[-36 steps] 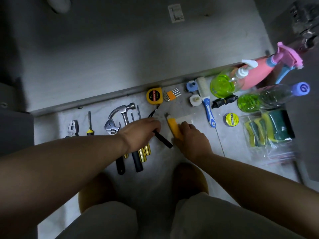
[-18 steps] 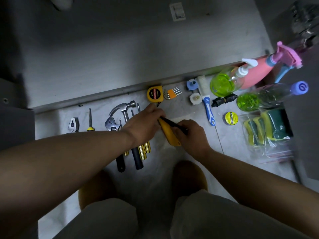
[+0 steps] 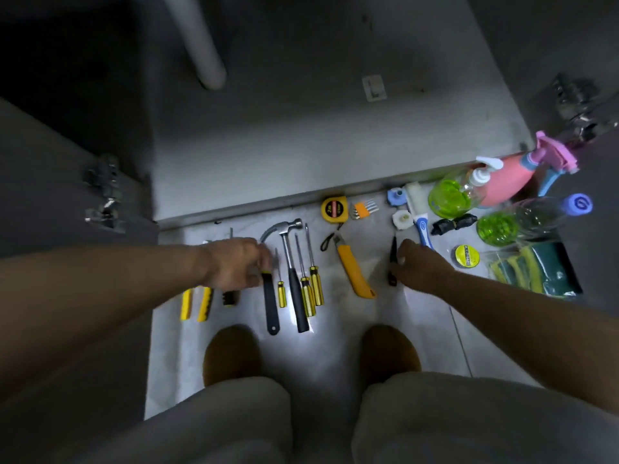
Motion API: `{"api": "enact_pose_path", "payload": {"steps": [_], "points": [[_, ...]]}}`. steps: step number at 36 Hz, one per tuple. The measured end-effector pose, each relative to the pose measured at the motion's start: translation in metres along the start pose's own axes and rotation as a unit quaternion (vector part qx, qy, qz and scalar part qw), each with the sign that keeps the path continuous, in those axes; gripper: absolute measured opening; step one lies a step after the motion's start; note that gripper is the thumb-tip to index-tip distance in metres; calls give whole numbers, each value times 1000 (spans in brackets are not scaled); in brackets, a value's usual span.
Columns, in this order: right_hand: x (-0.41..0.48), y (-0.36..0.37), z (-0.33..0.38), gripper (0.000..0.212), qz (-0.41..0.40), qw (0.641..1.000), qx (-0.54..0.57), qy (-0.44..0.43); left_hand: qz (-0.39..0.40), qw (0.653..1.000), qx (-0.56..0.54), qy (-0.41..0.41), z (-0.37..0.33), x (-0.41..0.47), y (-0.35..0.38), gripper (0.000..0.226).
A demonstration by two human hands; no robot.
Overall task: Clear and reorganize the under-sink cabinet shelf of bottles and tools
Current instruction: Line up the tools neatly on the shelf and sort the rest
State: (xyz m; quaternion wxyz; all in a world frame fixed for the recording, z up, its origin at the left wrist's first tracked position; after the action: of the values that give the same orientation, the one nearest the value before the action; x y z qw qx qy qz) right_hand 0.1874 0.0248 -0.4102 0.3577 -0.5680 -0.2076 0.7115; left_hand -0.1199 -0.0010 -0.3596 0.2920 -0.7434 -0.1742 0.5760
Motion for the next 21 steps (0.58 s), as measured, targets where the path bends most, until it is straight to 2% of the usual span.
{"api": "enact_pose_path", "payload": {"steps": [4, 8, 11, 16, 19, 21], "points": [[-21, -40, 59, 24, 87, 990, 2, -110, -38, 996, -20, -80, 28, -52, -31, 28], [-43, -71, 116, 26, 146, 974, -60, -161, -91, 979, -133, -125, 47, -89, -35, 10], [-62, -78, 152, 31, 170, 957, -130, -196, -128, 950, -235, -160, 55, -96, -16, 9], [-88, -21, 173, 38, 199, 930, -229, -209, -147, 879, -403, -207, 64, -76, 48, 33], [-87, 27, 171, 29, 167, 953, -149, -203, -134, 853, -448, -231, 70, -54, 85, 57], [-80, 48, 165, 31, 124, 972, -79, -185, -150, 847, -437, -262, 81, -40, 105, 67]]}}
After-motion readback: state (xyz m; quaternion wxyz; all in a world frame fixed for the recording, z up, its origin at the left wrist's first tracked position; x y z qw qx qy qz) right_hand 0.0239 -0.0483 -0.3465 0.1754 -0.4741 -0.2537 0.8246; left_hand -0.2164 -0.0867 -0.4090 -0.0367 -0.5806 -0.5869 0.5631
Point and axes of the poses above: each hand's wrist, its own x-axis towards the middle knuckle, its own y-axis out of the palm, z = x × y, the point moved 8 cm from there along x, towards the middle knuckle, and after that the axes turned 5 degrees about -y, right-handed, at the moved point
